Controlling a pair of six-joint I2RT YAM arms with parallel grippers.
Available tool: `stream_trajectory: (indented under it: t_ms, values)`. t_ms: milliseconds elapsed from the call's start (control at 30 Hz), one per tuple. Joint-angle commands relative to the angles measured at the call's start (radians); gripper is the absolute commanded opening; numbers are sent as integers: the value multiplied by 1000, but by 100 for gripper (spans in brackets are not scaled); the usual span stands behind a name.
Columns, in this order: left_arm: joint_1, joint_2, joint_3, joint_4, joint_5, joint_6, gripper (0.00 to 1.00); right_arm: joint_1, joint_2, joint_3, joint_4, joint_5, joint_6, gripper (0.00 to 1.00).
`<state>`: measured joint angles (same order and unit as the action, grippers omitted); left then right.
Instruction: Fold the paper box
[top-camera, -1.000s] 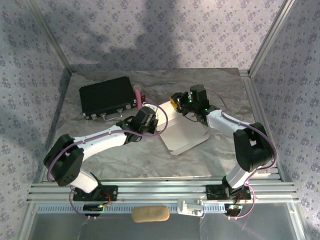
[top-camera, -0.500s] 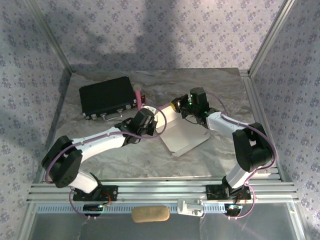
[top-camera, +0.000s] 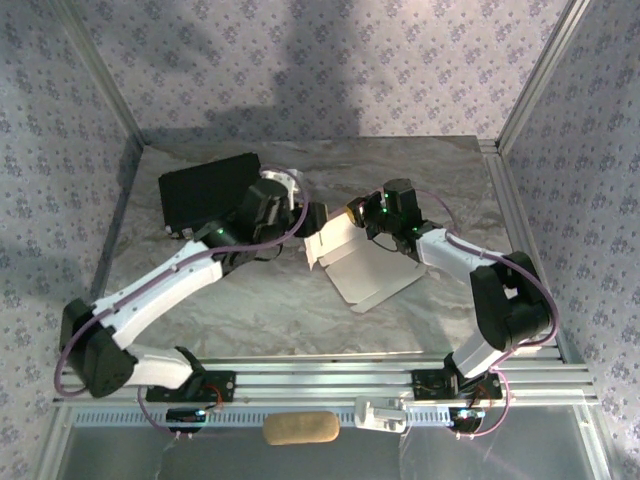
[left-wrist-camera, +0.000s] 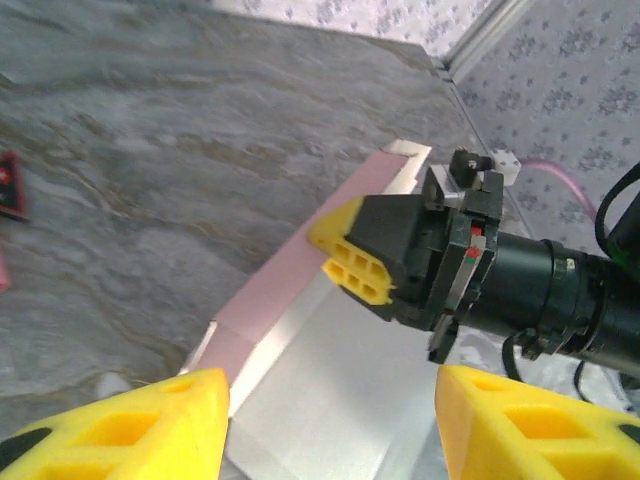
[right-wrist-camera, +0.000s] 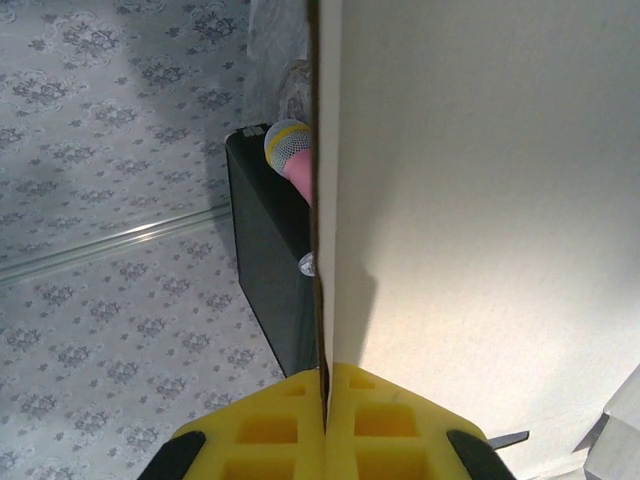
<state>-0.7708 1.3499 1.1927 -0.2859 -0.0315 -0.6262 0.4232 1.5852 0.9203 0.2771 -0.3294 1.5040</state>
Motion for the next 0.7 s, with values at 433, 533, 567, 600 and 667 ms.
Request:
stream_trajectory:
  t_ms: [433, 533, 567, 600, 667]
  values:
    - [29, 138, -6, -13, 133, -317, 59, -3, -37, -22, 8, 10, 20, 0]
    - [27, 142, -21, 27, 143, -336, 59, -3, -33, -26, 13, 7, 20, 0]
    - [28, 145, -20, 33, 144, -341, 59, -3, -33, -26, 14, 7, 22, 0]
    - [27, 148, -15, 34, 145, -340, 59, -3, -33, -29, 18, 7, 23, 0]
    - [28, 160, -7, 34, 151, -346, 59, -3, -35, -33, 24, 6, 26, 0]
